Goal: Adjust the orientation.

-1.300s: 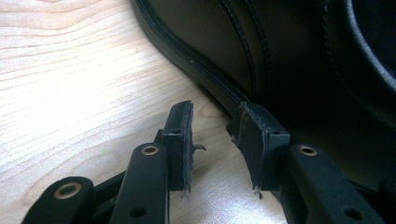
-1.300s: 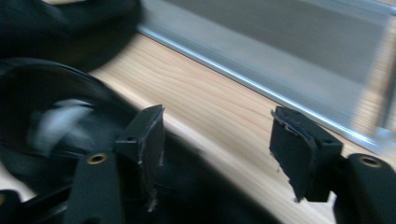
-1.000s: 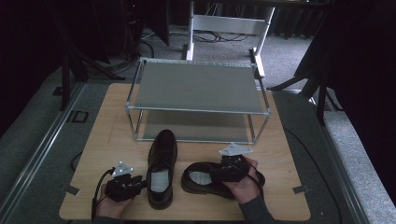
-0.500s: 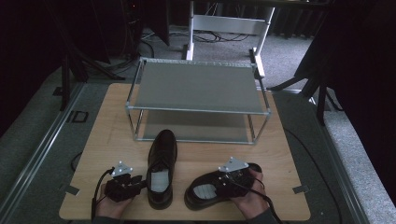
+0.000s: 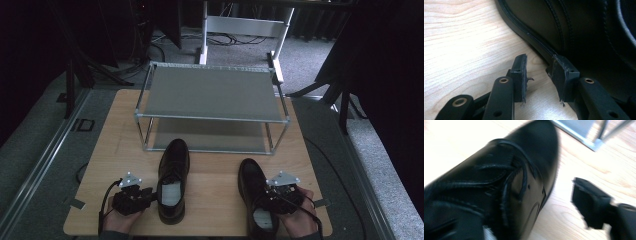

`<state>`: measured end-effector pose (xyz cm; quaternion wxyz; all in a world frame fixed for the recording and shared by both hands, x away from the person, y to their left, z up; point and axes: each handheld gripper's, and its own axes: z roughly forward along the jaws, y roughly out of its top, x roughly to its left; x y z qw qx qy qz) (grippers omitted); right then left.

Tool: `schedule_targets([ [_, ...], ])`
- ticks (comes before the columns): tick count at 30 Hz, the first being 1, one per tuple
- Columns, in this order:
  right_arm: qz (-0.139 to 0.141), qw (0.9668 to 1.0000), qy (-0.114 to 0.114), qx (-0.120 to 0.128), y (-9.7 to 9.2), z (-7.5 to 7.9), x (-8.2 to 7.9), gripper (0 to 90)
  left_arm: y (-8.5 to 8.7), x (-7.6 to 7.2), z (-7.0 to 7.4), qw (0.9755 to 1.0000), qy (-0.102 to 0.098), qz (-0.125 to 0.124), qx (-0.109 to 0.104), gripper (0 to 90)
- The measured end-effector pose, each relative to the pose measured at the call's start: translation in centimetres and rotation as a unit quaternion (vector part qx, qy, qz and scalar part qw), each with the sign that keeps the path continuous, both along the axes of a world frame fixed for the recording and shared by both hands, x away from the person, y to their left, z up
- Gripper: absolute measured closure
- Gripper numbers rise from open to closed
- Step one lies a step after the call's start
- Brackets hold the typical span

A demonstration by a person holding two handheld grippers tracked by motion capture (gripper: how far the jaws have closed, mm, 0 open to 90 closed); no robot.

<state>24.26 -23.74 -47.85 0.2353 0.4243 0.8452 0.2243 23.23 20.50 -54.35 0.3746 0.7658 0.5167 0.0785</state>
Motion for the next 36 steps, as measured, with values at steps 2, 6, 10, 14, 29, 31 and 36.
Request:
schedule_targets([
  [2, -0.004, 1.0000, -0.002, 0.001, -0.5, -0.1, 0.3, 55.1, 0.0, 0.1, 0.0, 1.0000, 0.001, 0.001, 0.002, 63.9],
  [6, 0.020, 0.9995, -0.010, 0.024, -1.5, -0.5, 1.1, 70.1, 0.0, 0.5, -0.1, 1.0000, 0.000, 0.004, 0.002, 63.7],
  [10, 0.057, 0.9970, -0.049, 0.020, -1.5, -0.8, 1.8, 77.9, 0.1, 1.1, 0.0, 1.0000, -0.003, 0.008, 0.000, 63.4],
  [14, 0.074, 0.9944, -0.069, 0.032, -1.8, -0.8, 3.0, 79.9, 0.5, 1.4, 0.0, 0.9998, -0.007, 0.013, -0.013, 63.1],
  [29, 0.125, 0.9881, -0.090, 0.006, -1.9, -2.0, 5.8, 69.9, 0.3, 3.7, 0.0, 0.9996, -0.013, 0.024, -0.005, 64.3],
  [31, 0.126, 0.9889, -0.076, 0.021, -2.2, -1.9, 5.8, 64.3, 0.2, 3.8, 0.0, 0.9997, -0.012, 0.021, -0.005, 66.8],
  [36, 0.122, 0.9895, -0.064, 0.041, -2.8, -1.7, 5.4, 53.2, -0.7, 4.2, 0.1, 0.9999, -0.014, 0.009, -0.001, 71.2],
])
